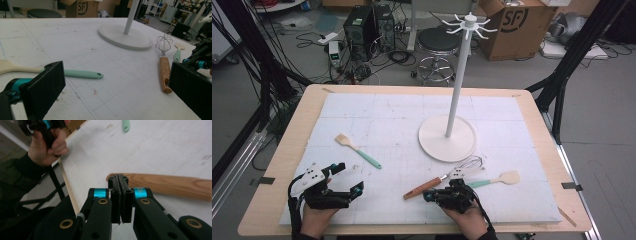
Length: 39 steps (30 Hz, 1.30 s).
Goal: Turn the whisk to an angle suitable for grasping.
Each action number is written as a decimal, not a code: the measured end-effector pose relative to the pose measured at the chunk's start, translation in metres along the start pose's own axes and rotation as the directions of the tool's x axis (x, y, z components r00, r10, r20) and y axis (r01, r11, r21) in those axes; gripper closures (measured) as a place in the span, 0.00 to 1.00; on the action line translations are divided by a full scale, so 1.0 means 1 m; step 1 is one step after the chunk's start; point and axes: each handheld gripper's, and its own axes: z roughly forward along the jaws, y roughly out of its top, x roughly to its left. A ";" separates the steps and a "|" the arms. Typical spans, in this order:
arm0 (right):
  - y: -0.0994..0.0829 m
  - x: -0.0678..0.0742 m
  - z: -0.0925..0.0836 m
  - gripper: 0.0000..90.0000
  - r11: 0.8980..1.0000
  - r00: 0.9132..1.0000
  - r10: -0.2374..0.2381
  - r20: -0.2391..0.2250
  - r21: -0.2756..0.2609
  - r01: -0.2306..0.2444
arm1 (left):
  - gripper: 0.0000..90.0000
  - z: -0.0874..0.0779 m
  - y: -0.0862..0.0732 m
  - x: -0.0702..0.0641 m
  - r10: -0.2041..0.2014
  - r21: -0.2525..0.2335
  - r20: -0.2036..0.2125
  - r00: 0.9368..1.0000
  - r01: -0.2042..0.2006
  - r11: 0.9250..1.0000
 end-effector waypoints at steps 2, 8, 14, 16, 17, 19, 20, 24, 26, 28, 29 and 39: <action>0.000 0.002 0.007 1.00 1.000 1.000 -0.001 -0.001 0.022 0.001 | 0.02 0.000 0.000 0.000 0.000 -0.001 0.001 1.000 0.000 1.000; -0.001 0.005 0.017 1.00 0.999 1.000 0.009 -0.009 0.053 -0.008 | 0.02 -0.002 0.000 0.001 -0.007 -0.010 0.001 1.000 0.007 1.000; 0.002 0.004 0.021 1.00 0.997 1.000 0.019 -0.001 0.080 -0.019 | 0.02 -0.001 0.000 0.000 -0.005 -0.007 0.000 1.000 0.005 1.000; 0.002 0.002 0.022 1.00 0.995 1.000 0.028 0.003 0.092 -0.028 | 0.02 0.000 0.000 0.000 -0.004 -0.004 0.001 1.000 0.004 1.000; 0.003 0.002 0.023 1.00 0.995 0.999 0.032 0.007 0.095 -0.033 | 0.02 0.000 0.000 0.000 -0.002 -0.002 0.001 1.000 0.002 1.000; 0.004 0.001 0.024 1.00 0.994 0.999 0.037 0.015 0.105 -0.038 | 0.02 0.001 0.000 -0.001 -0.005 0.000 0.000 1.000 0.005 1.000; 0.004 0.002 0.025 1.00 0.993 0.999 0.028 0.032 0.115 -0.032 | 0.02 0.001 0.000 0.000 -0.004 0.001 0.000 1.000 0.004 1.000; 0.008 0.005 0.032 1.00 0.988 0.998 -0.005 0.056 0.157 -0.004 | 0.02 0.001 -0.001 0.000 -0.006 0.003 0.001 1.000 0.006 1.000; 0.009 0.003 0.034 1.00 0.988 0.998 -0.002 0.057 0.157 -0.007 | 0.02 0.001 -0.001 0.000 -0.004 0.002 0.002 1.000 0.004 1.000; 0.010 0.003 0.034 1.00 0.987 0.998 0.002 0.059 0.157 -0.011 | 0.02 0.001 0.000 0.000 -0.005 0.000 0.004 1.000 0.005 1.000; 0.011 0.002 0.035 1.00 0.988 0.998 0.001 0.062 0.157 -0.011 | 0.02 0.001 0.000 -0.001 -0.006 -0.001 0.002 1.000 0.006 1.000; 0.016 -0.003 0.037 1.00 0.991 0.998 0.023 0.066 0.130 -0.032 | 0.02 0.002 0.000 -0.001 -0.005 0.004 0.005 1.000 0.005 1.000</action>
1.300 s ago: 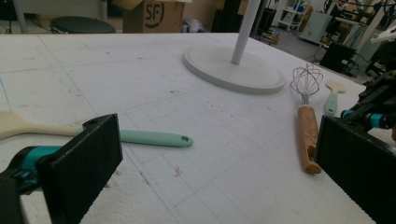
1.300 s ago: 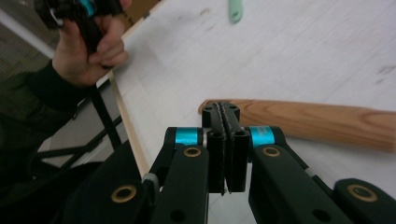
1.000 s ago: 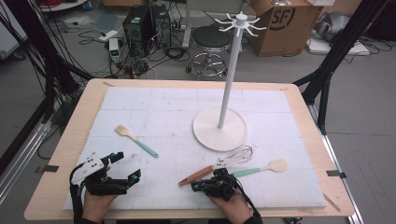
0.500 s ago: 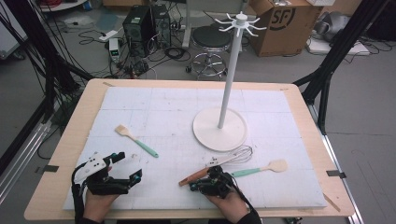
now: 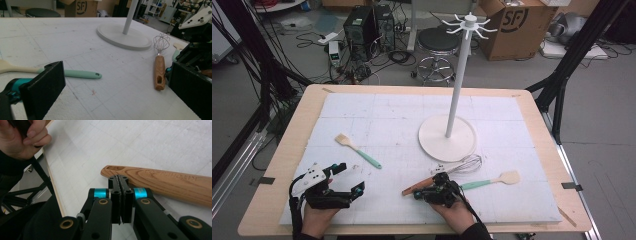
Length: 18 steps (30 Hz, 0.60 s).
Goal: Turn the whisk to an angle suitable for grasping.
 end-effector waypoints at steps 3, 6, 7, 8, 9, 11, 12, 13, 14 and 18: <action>0.002 -0.001 0.001 1.00 1.000 1.000 0.000 0.002 -0.004 0.000 | 0.02 0.001 0.000 0.000 0.002 0.004 0.006 1.000 -0.002 1.000; 0.006 -0.002 0.004 1.00 1.000 1.000 -0.007 0.021 -0.009 0.007 | 0.02 0.001 0.000 -0.001 0.004 0.003 0.007 1.000 -0.004 1.000; 0.006 -0.002 0.004 1.00 1.000 1.000 -0.007 0.021 -0.009 0.007 | 0.02 0.001 0.000 -0.001 0.004 0.003 0.007 1.000 -0.004 1.000; 0.010 -0.001 0.007 1.00 1.000 0.999 -0.023 0.039 -0.004 0.023 | 0.02 0.001 0.000 -0.001 0.004 0.003 0.008 1.000 -0.004 1.000; 0.010 -0.001 0.007 1.00 1.000 0.999 -0.023 0.039 -0.004 0.023 | 0.02 0.001 0.000 -0.001 0.004 0.000 0.004 1.000 -0.004 1.000; 0.016 -0.002 0.013 1.00 1.000 0.998 -0.029 0.050 -0.006 0.030 | 0.02 0.000 0.000 0.000 0.000 -0.002 0.005 1.000 0.000 1.000; 0.017 -0.002 0.014 1.00 1.000 0.998 -0.026 0.054 -0.007 0.027 | 0.02 0.000 0.000 0.000 0.003 -0.001 0.007 1.000 -0.003 1.000; 0.019 -0.002 0.016 1.00 1.000 0.998 -0.021 0.054 -0.010 0.022 | 0.02 -0.001 0.000 0.000 0.001 -0.006 0.004 1.000 -0.001 1.000; 0.020 -0.003 0.016 1.00 1.000 0.998 -0.018 0.055 -0.013 0.019 | 0.02 -0.001 0.000 0.000 0.000 -0.008 0.006 1.000 0.000 1.000; 0.022 -0.006 0.018 1.00 1.000 0.999 0.003 0.041 -0.028 -0.001 | 0.02 -0.002 0.000 0.000 -0.003 -0.008 0.007 1.000 0.003 1.000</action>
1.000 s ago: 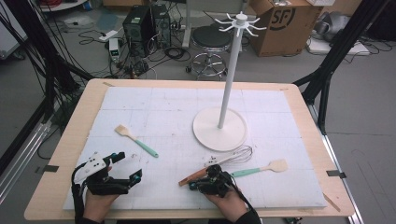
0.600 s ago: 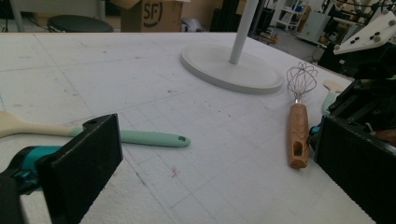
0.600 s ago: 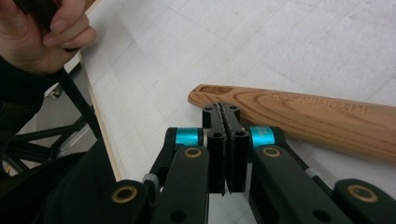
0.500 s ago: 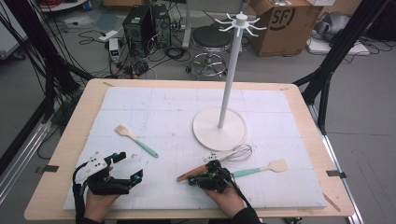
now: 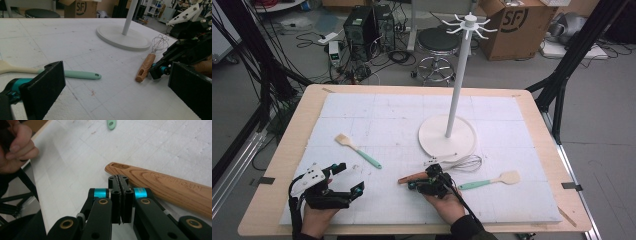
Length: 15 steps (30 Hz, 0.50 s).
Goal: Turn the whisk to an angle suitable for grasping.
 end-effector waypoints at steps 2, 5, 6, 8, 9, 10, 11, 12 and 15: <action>0.001 -0.003 0.000 1.00 1.000 0.999 0.025 -0.022 -0.006 -0.025 | 0.02 0.000 0.000 0.000 0.002 0.000 0.000 1.000 -0.002 1.000; 0.002 -0.005 0.000 1.00 0.999 0.999 0.035 -0.028 -0.011 -0.036 | 0.02 0.001 0.000 -0.001 0.005 0.003 0.004 1.000 -0.005 1.000; 0.003 -0.006 0.001 1.00 0.999 0.999 0.041 -0.032 -0.018 -0.042 | 0.02 0.002 0.000 -0.001 0.003 0.003 0.002 1.000 -0.003 1.000; 0.004 -0.008 0.001 1.00 0.998 0.998 0.058 -0.036 -0.022 -0.058 | 0.02 0.002 0.000 -0.001 0.005 0.005 0.003 1.000 -0.005 1.000; 0.004 -0.009 0.002 1.00 0.998 0.997 0.063 -0.039 -0.027 -0.064 | 0.02 0.002 0.000 -0.001 0.005 0.005 0.003 1.000 -0.005 1.000; 0.005 -0.010 0.002 1.00 0.997 0.997 0.072 -0.040 -0.030 -0.073 | 0.02 0.002 0.000 -0.001 0.005 0.006 0.003 1.000 -0.005 1.000; 0.006 -0.011 0.003 1.00 0.997 0.996 0.076 -0.038 -0.030 -0.077 | 0.02 0.002 0.000 -0.001 0.003 0.006 0.000 1.000 -0.003 1.000; 0.007 -0.011 0.004 1.00 0.996 0.996 0.078 -0.038 -0.032 -0.080 | 0.02 0.002 0.000 -0.001 0.004 0.006 0.001 1.000 -0.004 1.000; 0.011 -0.013 0.007 1.00 0.996 0.996 0.086 -0.031 -0.031 -0.087 | 0.02 0.002 0.000 -0.001 0.002 0.005 0.001 1.000 -0.002 1.000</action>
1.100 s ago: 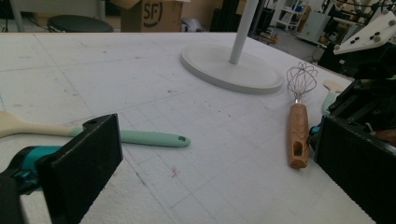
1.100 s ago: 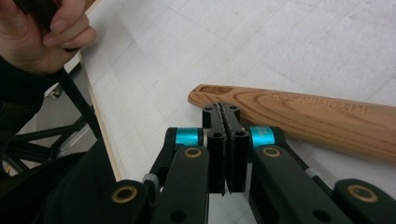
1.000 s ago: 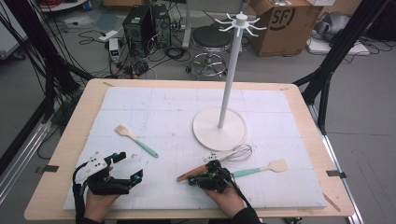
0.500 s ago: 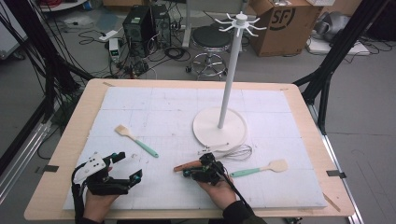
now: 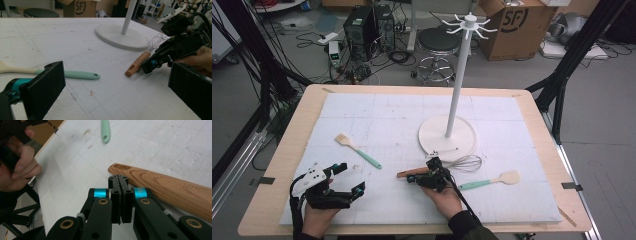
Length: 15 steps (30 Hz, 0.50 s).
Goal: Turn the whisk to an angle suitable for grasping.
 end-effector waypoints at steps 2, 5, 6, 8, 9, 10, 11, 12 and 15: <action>0.002 -0.002 0.001 1.00 1.000 1.000 0.009 -0.006 -0.005 -0.009 | 0.02 0.000 0.000 0.000 0.000 -0.001 0.003 1.000 0.000 1.000; 0.002 -0.003 0.001 1.00 0.999 1.000 0.028 -0.009 -0.015 -0.028 | 0.02 0.000 0.000 0.000 -0.001 -0.002 0.003 1.000 0.001 1.000; 0.002 -0.003 0.001 1.00 0.999 1.000 0.028 -0.009 -0.015 -0.028 | 0.02 0.000 0.000 0.001 -0.002 -0.003 0.005 1.000 0.002 1.000; 0.002 0.001 0.004 1.00 0.999 0.999 0.029 -0.013 -0.018 -0.030 | 0.02 0.000 0.000 0.000 -0.005 -0.004 0.004 1.000 0.005 1.000; 0.003 0.003 0.006 1.00 0.999 0.999 0.038 -0.023 -0.022 -0.039 | 0.02 0.000 0.000 0.000 -0.005 -0.004 0.003 1.000 0.005 1.000; 0.003 0.004 0.009 1.00 0.999 0.999 0.041 -0.032 -0.020 -0.042 | 0.02 0.001 0.000 0.000 -0.001 -0.003 0.005 1.000 0.001 1.000; 0.004 0.009 0.015 1.00 0.999 0.998 0.040 -0.045 -0.023 -0.041 | 0.02 0.001 0.000 0.000 -0.001 -0.003 0.005 1.000 0.001 1.000; 0.004 0.013 0.019 1.00 0.999 0.998 0.042 -0.054 -0.023 -0.044 | 0.02 0.001 0.000 0.000 -0.002 -0.003 0.005 1.000 0.002 1.000; 0.006 0.026 0.033 1.00 0.999 0.998 0.032 -0.062 -0.017 -0.033 | 0.02 0.000 0.000 0.000 -0.004 -0.003 0.006 1.000 0.004 1.000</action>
